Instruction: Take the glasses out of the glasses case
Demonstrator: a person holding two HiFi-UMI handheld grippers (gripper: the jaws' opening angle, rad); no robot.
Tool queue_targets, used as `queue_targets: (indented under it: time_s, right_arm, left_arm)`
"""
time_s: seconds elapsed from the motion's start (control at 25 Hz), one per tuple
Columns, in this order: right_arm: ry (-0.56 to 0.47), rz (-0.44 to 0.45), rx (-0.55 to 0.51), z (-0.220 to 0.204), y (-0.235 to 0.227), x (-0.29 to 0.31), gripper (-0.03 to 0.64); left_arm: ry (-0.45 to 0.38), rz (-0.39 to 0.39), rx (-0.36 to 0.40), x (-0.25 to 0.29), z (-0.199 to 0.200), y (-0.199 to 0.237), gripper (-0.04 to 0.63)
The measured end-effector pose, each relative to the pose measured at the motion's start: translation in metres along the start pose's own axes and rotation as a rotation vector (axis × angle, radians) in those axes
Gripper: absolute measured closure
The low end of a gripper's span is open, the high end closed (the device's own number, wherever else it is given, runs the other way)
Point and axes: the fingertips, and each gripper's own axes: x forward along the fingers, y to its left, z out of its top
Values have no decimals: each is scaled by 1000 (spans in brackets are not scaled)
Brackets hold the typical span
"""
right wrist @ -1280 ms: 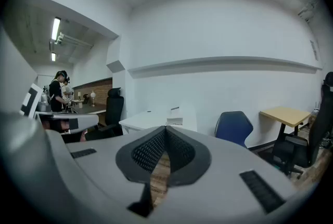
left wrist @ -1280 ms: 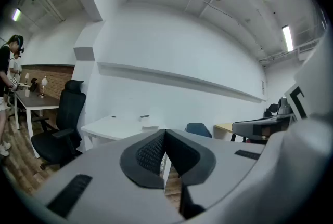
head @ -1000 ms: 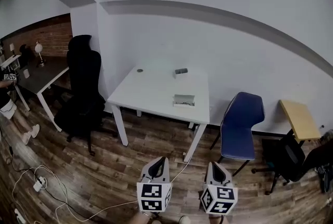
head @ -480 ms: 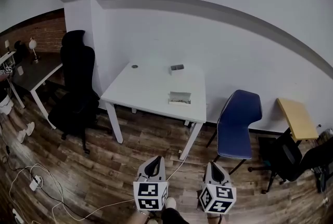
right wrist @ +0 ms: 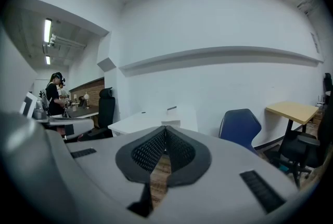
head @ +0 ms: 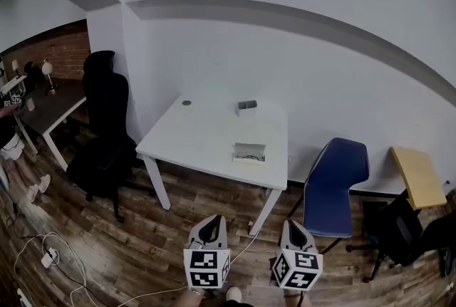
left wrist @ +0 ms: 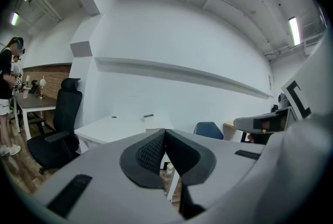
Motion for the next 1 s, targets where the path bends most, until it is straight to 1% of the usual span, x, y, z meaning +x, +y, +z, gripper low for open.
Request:
queue_targets:
  time_s: [0.2,0.48,0.76,1.0]
  right_arm:
    - [-11,17,9,21,-18,44,584]
    - [7,37,38,29,-44,88,584]
    - [43,46,53,25,-72,113,584]
    - [91,64,83,7,-74,126,584]
  left_arm:
    - [-3,17,19,44,17,2,578]
    - [27,22,36,93,21,-6,578]
    - [52,48,25,121,14,-10,578]
    - [95,69,12,131,-2,-5,578]
